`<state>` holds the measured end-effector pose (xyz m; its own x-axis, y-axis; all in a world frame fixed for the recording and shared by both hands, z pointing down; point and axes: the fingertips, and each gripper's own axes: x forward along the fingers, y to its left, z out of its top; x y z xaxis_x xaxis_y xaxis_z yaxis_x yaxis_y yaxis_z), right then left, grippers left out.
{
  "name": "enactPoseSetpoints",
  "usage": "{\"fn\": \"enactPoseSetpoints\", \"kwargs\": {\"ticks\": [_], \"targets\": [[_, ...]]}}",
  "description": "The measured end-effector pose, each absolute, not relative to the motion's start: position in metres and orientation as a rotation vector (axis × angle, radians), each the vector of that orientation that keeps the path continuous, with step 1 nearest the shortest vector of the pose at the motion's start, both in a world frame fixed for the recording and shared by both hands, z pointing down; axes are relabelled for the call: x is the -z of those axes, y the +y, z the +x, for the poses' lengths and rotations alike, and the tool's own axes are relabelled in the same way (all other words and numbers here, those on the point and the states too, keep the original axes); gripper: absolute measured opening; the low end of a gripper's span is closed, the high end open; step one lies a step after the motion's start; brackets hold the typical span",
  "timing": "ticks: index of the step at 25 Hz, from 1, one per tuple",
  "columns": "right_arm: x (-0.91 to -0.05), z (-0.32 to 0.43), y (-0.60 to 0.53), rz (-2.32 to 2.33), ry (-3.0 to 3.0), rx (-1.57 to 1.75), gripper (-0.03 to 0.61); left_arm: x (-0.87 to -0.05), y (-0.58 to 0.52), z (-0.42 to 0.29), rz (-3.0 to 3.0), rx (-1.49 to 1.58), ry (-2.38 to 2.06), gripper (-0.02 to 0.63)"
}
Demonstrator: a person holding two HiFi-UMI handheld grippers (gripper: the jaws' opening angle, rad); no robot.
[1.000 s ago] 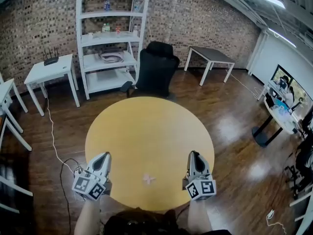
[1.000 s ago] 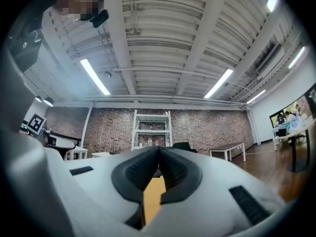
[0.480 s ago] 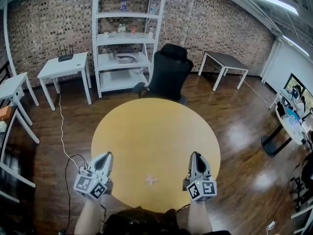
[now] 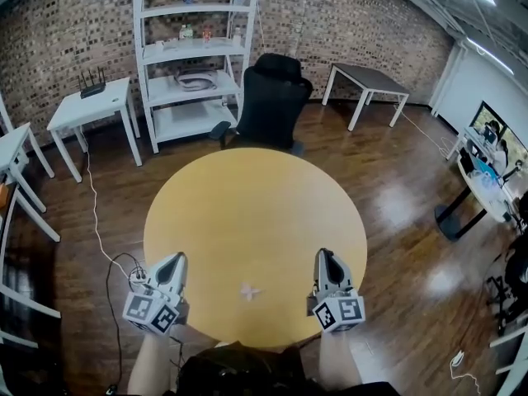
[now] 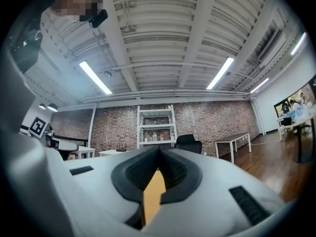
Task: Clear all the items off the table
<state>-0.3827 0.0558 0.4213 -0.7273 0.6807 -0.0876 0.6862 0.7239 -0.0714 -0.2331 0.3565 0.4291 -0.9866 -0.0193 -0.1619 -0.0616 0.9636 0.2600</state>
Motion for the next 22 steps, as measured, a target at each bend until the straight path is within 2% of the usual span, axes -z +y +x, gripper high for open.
{"fn": "enactPoseSetpoints", "kwargs": {"ticks": [8,10,12,16,22], "targets": [[-0.456,-0.371,0.072,1.262,2.933,0.063,0.002,-0.455,0.354,-0.221,-0.027,-0.430,3.019,-0.009],[-0.472,-0.363,0.088,1.352,2.947,-0.006,0.035,-0.464,0.357,-0.218,-0.005,-0.434,3.050,-0.009],[-0.490,-0.353,0.101,1.440,2.969,-0.067,0.035,-0.473,0.360,-0.212,0.013,-0.447,3.081,-0.009],[-0.538,-0.334,0.120,1.599,3.028,-0.146,0.097,-0.497,0.358,-0.203,0.025,-0.515,3.137,-0.008],[-0.625,-0.314,0.148,1.789,3.116,-0.296,0.097,-0.547,0.361,-0.197,0.079,-0.535,3.257,-0.008]]}}
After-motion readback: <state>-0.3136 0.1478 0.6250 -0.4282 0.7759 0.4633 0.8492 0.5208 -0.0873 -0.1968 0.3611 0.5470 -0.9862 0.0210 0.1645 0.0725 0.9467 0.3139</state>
